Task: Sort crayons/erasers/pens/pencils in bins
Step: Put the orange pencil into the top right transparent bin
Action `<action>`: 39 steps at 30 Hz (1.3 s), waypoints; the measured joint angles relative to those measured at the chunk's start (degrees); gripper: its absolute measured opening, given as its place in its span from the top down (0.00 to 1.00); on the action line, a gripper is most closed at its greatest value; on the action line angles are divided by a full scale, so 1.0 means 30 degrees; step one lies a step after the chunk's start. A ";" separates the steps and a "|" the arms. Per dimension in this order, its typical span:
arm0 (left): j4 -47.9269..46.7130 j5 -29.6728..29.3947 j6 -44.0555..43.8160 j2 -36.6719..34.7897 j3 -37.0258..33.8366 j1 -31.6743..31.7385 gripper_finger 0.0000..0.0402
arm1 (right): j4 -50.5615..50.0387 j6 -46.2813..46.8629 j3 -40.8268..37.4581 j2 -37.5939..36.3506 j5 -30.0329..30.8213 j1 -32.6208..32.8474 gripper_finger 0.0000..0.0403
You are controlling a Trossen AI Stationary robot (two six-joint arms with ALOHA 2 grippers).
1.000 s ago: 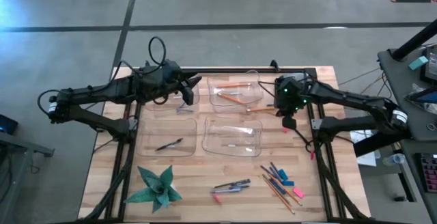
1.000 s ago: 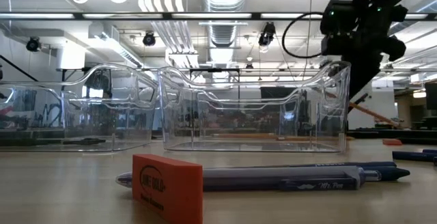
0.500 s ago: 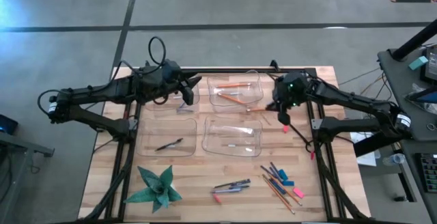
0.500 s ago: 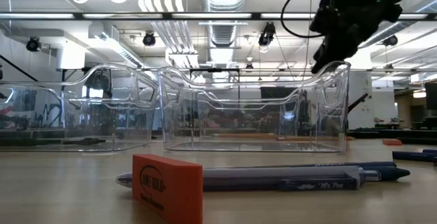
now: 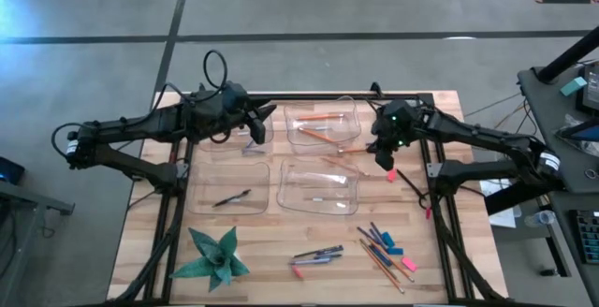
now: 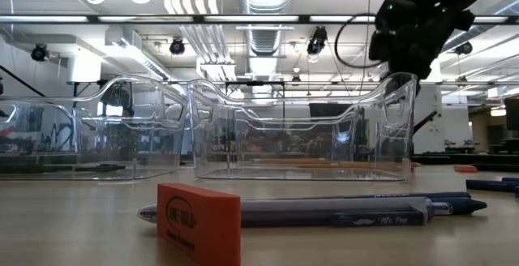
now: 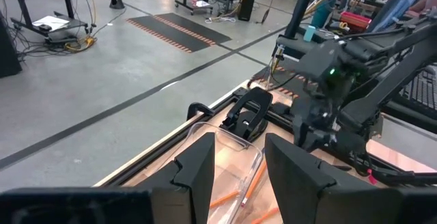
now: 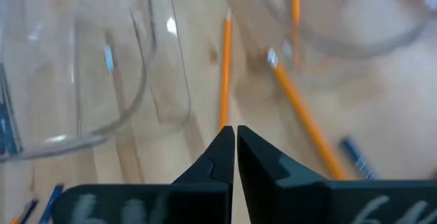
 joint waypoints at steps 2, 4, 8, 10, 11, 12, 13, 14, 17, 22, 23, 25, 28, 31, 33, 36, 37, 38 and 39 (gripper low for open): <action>0.0000 0.0000 0.0003 0.0000 0.0000 -0.0001 0.71 | -0.0665 0.0187 0.0000 0.0647 -0.0035 0.0058 0.94; -0.0004 0.0000 0.0000 0.0000 0.0000 0.0003 0.71 | -0.1024 0.0598 0.0000 0.1313 -0.0099 0.0058 0.91; -0.0007 0.0000 0.0000 0.0000 -0.0007 -0.0001 0.71 | -0.1040 0.1250 0.0000 0.2332 -0.0117 0.0058 0.84; -0.0015 0.0000 0.0007 0.0000 -0.0007 -0.0001 0.71 | -0.0989 0.1015 0.0000 0.2776 -0.0114 0.0058 0.80; -0.0015 0.0000 0.0007 0.0000 -0.0007 -0.0001 0.71 | -0.0948 0.0891 0.0000 0.2996 -0.0112 0.0058 0.78; -0.0015 0.0000 0.0007 0.0000 -0.0007 -0.0001 0.71 | -0.0908 0.0768 0.0000 0.3196 -0.0112 0.0058 0.76; -0.0016 0.0000 0.0001 0.0000 -0.0007 0.0001 0.71 | -0.0891 0.0500 0.0000 0.3384 -0.0104 0.0058 0.74; -0.0024 0.0000 0.0005 0.0000 -0.0007 -0.0001 0.71 | -0.0884 0.0199 0.0000 0.3564 0.0043 0.0058 0.72; -0.0051 0.0000 0.0007 0.0000 -0.0007 -0.0001 0.71 | -0.0333 -0.0771 -0.0230 0.3876 0.1108 0.0058 0.68; -0.0051 0.0000 0.0002 0.0000 -0.0007 -0.0008 0.71 | 0.1204 -0.2228 -0.1151 0.3914 0.1836 0.0058 0.66; -0.0054 0.0000 0.0007 0.0000 -0.0007 -0.0008 0.71 | 0.1634 -0.2340 -0.1328 0.3914 0.1836 0.0059 0.66; -0.0058 0.0000 0.0007 0.0000 -0.0007 -0.0008 0.71 | 0.2567 -0.2389 -0.1730 0.3914 0.1836 0.0123 0.66; -0.0058 0.0000 0.0029 0.0000 -0.0007 -0.0008 0.71 | 0.4138 -0.2045 -0.2296 0.3914 0.1831 0.0416 0.66; -0.0058 0.0000 0.0043 0.0000 -0.0007 -0.0008 0.71 | 0.5142 -0.2059 -0.2862 0.4125 0.1818 0.0915 0.66; -0.0058 0.0000 0.0043 0.0000 -0.0015 0.0007 0.71 | 0.5566 -0.2058 -0.3204 0.4363 0.1817 0.1282 0.66; -0.0066 0.0000 0.0043 0.0000 -0.0015 0.0007 0.71 | 0.6317 -0.2157 -0.3670 0.4725 0.2140 0.1697 0.66; -0.0061 0.0000 0.0046 0.0000 -0.0015 0.0007 0.71 | 0.6625 -0.2169 -0.3779 0.4849 0.2660 0.1796 0.66; -0.0060 0.0000 0.0051 0.0000 -0.0015 0.0007 0.71 | 0.6868 -0.2170 -0.3841 0.4990 0.3441 0.1828 0.66; -0.0066 0.0000 0.0051 0.0000 -0.0015 0.0007 0.71 | 0.6985 -0.2178 -0.3854 0.5125 0.4215 0.1821 0.66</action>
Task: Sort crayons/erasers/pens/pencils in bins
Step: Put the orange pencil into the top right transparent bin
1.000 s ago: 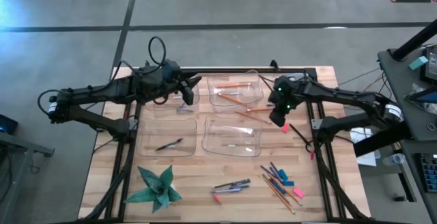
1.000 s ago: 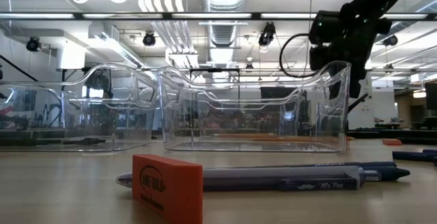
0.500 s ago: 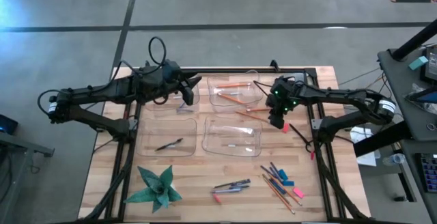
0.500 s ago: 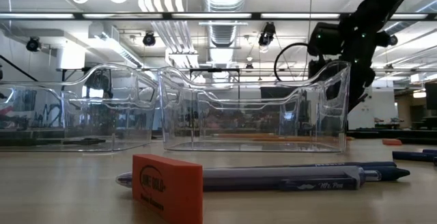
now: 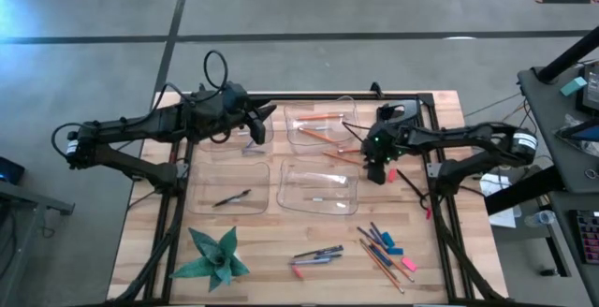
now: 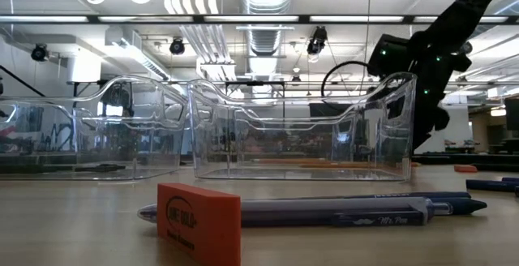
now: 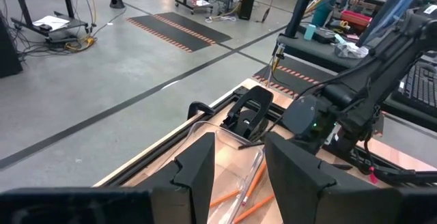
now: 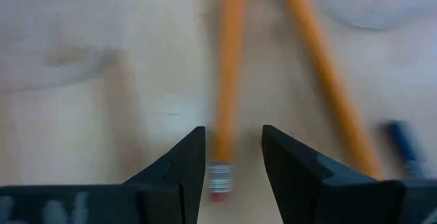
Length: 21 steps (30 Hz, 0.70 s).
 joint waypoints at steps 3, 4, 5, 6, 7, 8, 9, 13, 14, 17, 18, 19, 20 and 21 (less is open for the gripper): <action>0.0000 0.0000 0.0000 0.0000 -0.0003 0.0000 0.71 | 0.0036 -0.0256 0.0064 0.0430 0.0292 -0.0001 0.67; -0.0006 0.0000 0.0000 0.0000 -0.0007 0.0000 0.71 | -0.0018 -0.0316 0.0082 0.0566 0.0311 0.0000 0.68; 0.0000 0.0000 0.0000 0.0000 -0.0007 0.0000 0.71 | -0.0119 -0.0385 0.0091 0.0747 0.0264 0.0055 0.69; -0.0005 0.0000 0.0000 0.0000 -0.0007 0.0000 0.71 | -0.0332 -0.0385 0.0108 0.0912 0.0254 0.0066 0.70; -0.0002 0.0000 0.0000 0.0000 -0.0007 0.0000 0.71 | -0.0489 -0.0385 0.0133 0.1052 0.0270 0.0066 0.72; -0.0007 0.0000 0.0000 0.0000 -0.0007 0.0000 0.71 | -0.0717 -0.0400 0.0138 0.1186 0.0279 0.0066 0.73; -0.0006 0.0000 0.0000 0.0000 -0.0007 0.0000 0.71 | -0.0954 -0.0400 0.0160 0.1309 0.0273 0.0066 0.74; -0.0007 0.0000 0.0000 0.0000 -0.0007 0.0000 0.71 | -0.2009 -0.0415 0.0127 0.1606 0.0178 0.0066 0.75; -0.0007 0.0000 0.0000 0.0000 -0.0007 0.0000 0.71 | -0.2293 -0.0450 0.0116 0.1648 0.0141 0.0066 0.75; -0.0007 0.0000 0.0004 0.0000 -0.0007 0.0000 0.71 | -0.3231 -0.0636 0.0116 0.1674 0.0119 0.0066 0.75; -0.0007 0.0003 0.0007 0.0000 -0.0007 0.0000 0.71 | -0.3496 -0.0637 0.0107 0.1680 0.0113 0.0066 0.75; -0.0007 0.0000 0.0007 0.0000 -0.0007 0.0000 0.71 | -0.3613 -0.0596 0.0095 0.1665 0.0113 0.0066 0.75; -0.0007 0.0001 0.0007 0.0000 -0.0007 0.0000 0.71 | -0.3643 -0.0590 0.0087 0.1618 0.0106 0.0066 0.75; -0.0007 0.0007 0.0007 0.0000 -0.0007 0.0000 0.71 | -0.3608 -0.0597 0.0087 0.1565 0.0106 0.0066 0.75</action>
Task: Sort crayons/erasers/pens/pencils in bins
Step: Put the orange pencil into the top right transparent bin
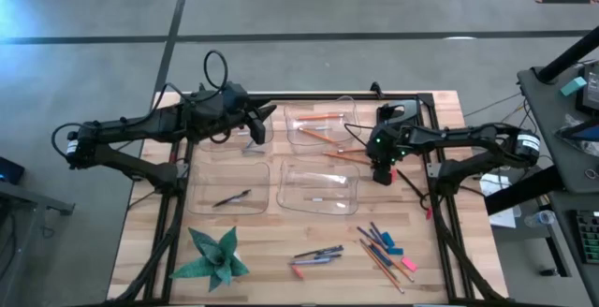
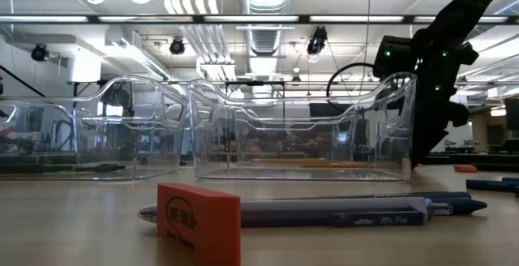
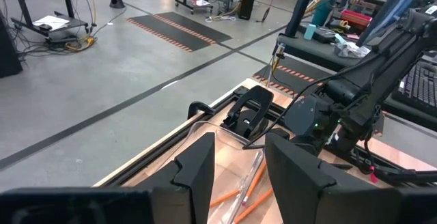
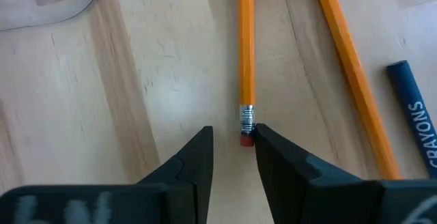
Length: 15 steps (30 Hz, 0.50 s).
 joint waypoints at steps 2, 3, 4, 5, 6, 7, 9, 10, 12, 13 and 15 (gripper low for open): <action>0.0000 -0.0002 -0.0007 0.0000 0.0000 0.0000 0.71 | 0.0044 0.0077 0.0129 -0.0036 0.0000 0.0003 0.75; 0.0000 0.0000 -0.0015 0.0000 0.0000 -0.0007 0.71 | -0.0052 0.0220 0.0298 -0.0044 0.0000 0.0001 0.75; 0.0000 0.0000 -0.0015 0.0000 0.0000 -0.0017 0.71 | -0.0120 0.0324 0.0515 -0.0044 0.0007 0.0000 0.75; 0.0000 0.0007 -0.0015 0.0000 0.0000 -0.0015 0.71 | -0.0121 0.0394 0.0702 -0.0044 0.0000 0.0000 0.75; 0.0000 0.0022 -0.0018 0.0000 0.0000 -0.0018 0.71 | -0.0172 0.0393 0.0852 -0.0044 0.0002 0.0000 0.75; 0.0000 0.0069 -0.0022 0.0000 0.0000 -0.0015 0.71 | -0.0220 0.0359 0.1004 -0.0044 0.0007 0.0000 0.75; 0.0000 0.0133 -0.0029 0.0000 0.0000 -0.0015 0.71 | -0.0302 0.0212 0.1194 0.0043 0.0007 0.0000 0.75; -0.0004 0.0155 -0.0029 0.0000 0.0000 -0.0015 0.71 | -0.0305 0.0202 0.1251 0.0132 0.0007 0.0000 0.75; 0.0000 0.0232 -0.0036 0.0000 0.0000 -0.0015 0.71 | -0.0305 0.0334 0.1282 0.0333 0.0014 0.0000 0.75; 0.0000 0.0254 -0.0033 0.0000 0.0000 -0.0015 0.71 | -0.0307 0.0554 0.1282 0.0486 0.0016 0.0000 0.75; 0.0000 0.0255 -0.0036 0.0000 0.0000 -0.0015 0.71 | -0.0373 0.0993 0.1291 0.0774 0.0022 0.0000 0.75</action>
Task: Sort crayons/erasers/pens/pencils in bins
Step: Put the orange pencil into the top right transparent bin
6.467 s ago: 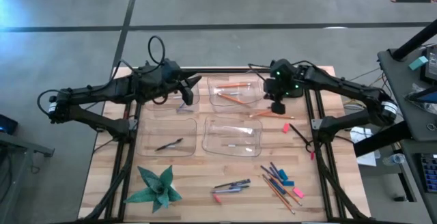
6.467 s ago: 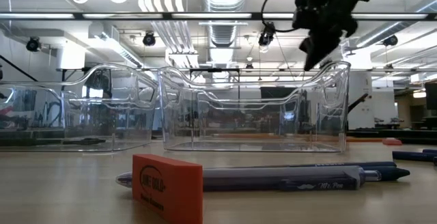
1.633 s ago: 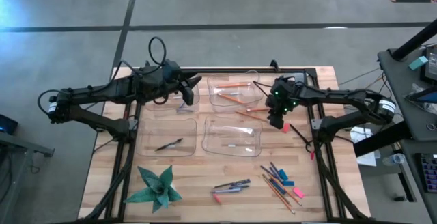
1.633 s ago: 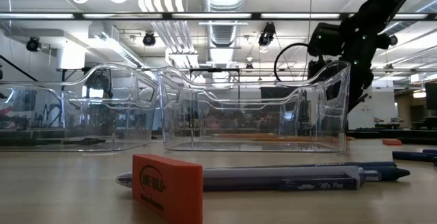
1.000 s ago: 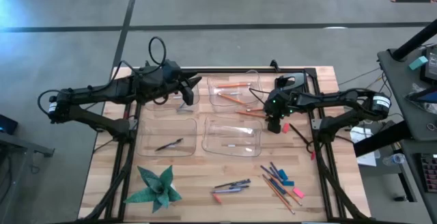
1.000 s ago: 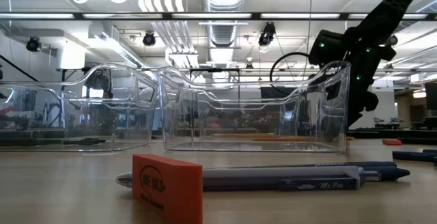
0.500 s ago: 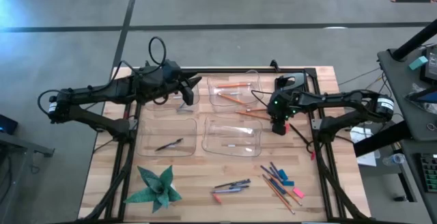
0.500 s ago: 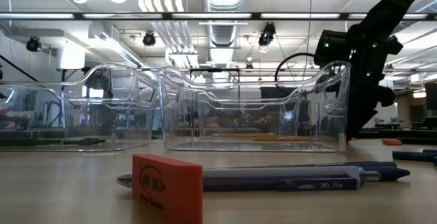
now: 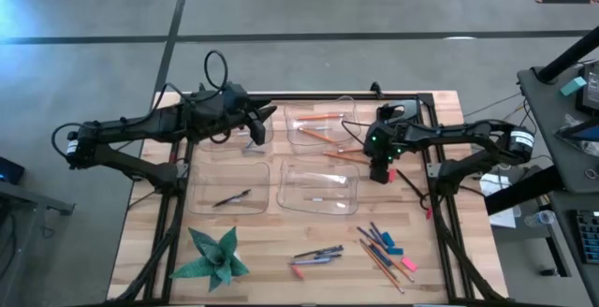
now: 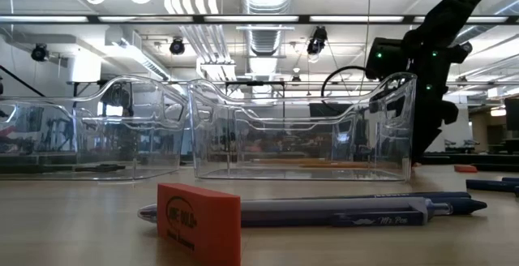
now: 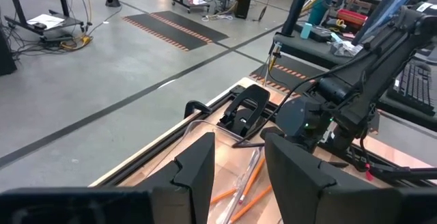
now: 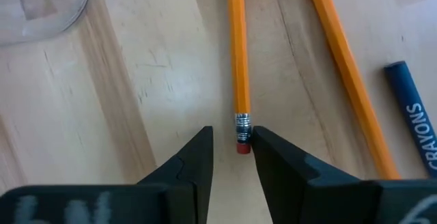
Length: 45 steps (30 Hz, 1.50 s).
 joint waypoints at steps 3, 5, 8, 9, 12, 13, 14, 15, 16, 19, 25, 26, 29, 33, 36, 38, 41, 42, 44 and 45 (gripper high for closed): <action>-0.0003 0.0000 0.0000 0.0000 0.0000 0.0000 0.71 | -0.0063 0.0346 0.0028 0.0448 0.0022 0.0000 0.75; -0.0007 0.0000 0.0000 0.0000 0.0000 0.0000 0.71 | -0.0063 0.0580 0.0041 0.0681 0.0055 0.0000 0.75; -0.0007 0.0075 0.0000 0.0000 0.0000 0.0000 0.71 | -0.0063 0.0795 0.0042 0.0831 0.0066 0.0000 0.75; -0.0007 0.0129 0.0005 0.0000 0.0000 0.0000 0.71 | -0.0056 0.0859 0.0042 0.0828 0.0066 0.0000 0.75; -0.0015 0.0205 0.0015 0.0000 0.0000 0.0000 0.71 | -0.0056 0.0879 0.0042 0.0609 0.0048 0.0013 0.75; -0.0018 0.0219 0.0015 0.0000 0.0000 0.0000 0.71 | -0.0049 0.0837 0.0042 0.0415 0.0058 0.0081 0.75; -0.0041 0.0226 0.0016 0.0000 0.0000 0.0000 0.71 | -0.0049 0.0726 0.0035 0.0117 0.0113 0.0134 0.75; -0.0080 0.0226 0.0016 0.0000 0.0000 0.0000 0.71 | -0.0047 0.0767 0.0035 -0.0190 0.0140 0.0131 0.75; -0.0147 0.0226 0.0022 0.0000 0.0000 0.0000 0.71 | -0.0033 0.1127 0.0035 -0.0525 0.0160 0.0130 0.75; -0.0233 0.0229 0.0022 0.0000 0.0000 0.0000 0.71 | -0.0012 0.3193 0.0035 -0.1434 0.0344 -0.0036 0.75; -0.0717 0.0233 0.0036 0.0000 0.0000 0.0000 0.71 | 0.1615 0.5870 -0.0034 -0.1893 0.0627 0.0033 0.75; -0.0790 0.0237 0.0036 0.0004 -0.0007 0.0000 0.71 | 0.1858 0.5844 -0.0030 -0.1869 0.0633 0.0044 0.75; -0.0996 0.0236 0.0036 0.0004 -0.0007 0.0000 0.71 | 0.2384 0.5455 -0.0023 -0.1653 0.0597 0.0095 0.75; -0.1081 0.0240 0.0036 0.0007 -0.0046 0.0000 0.71 | 0.2294 0.5221 0.0025 -0.1087 0.0557 0.0095 0.75; -0.1078 0.0240 0.0036 0.0007 -0.0050 0.0000 0.71 | 0.2296 0.5157 0.0064 -0.0481 0.0548 0.0087 0.75; -0.1086 0.0240 0.0036 0.0007 -0.0051 0.0000 0.71 | 0.2266 0.5128 0.0064 -0.0108 0.0554 0.0087 0.75; -0.1086 0.0240 0.0036 0.0007 -0.0051 0.0007 0.71 | 0.2109 0.5566 0.0064 0.0250 0.0554 0.0087 0.76; -0.1090 0.0240 0.0036 0.0007 -0.0051 0.0007 0.71 | 0.2032 0.5787 0.0064 0.0272 0.0560 0.0087 0.76; -0.1117 0.0238 0.0036 0.0007 -0.0051 0.0007 0.71 | 0.2006 0.6170 0.0064 0.0289 0.0568 0.0087 0.76; -0.1122 0.0240 0.0036 0.0007 -0.0051 0.0007 0.71 | 0.2000 0.6243 0.0064 0.0245 0.0568 0.0087 0.76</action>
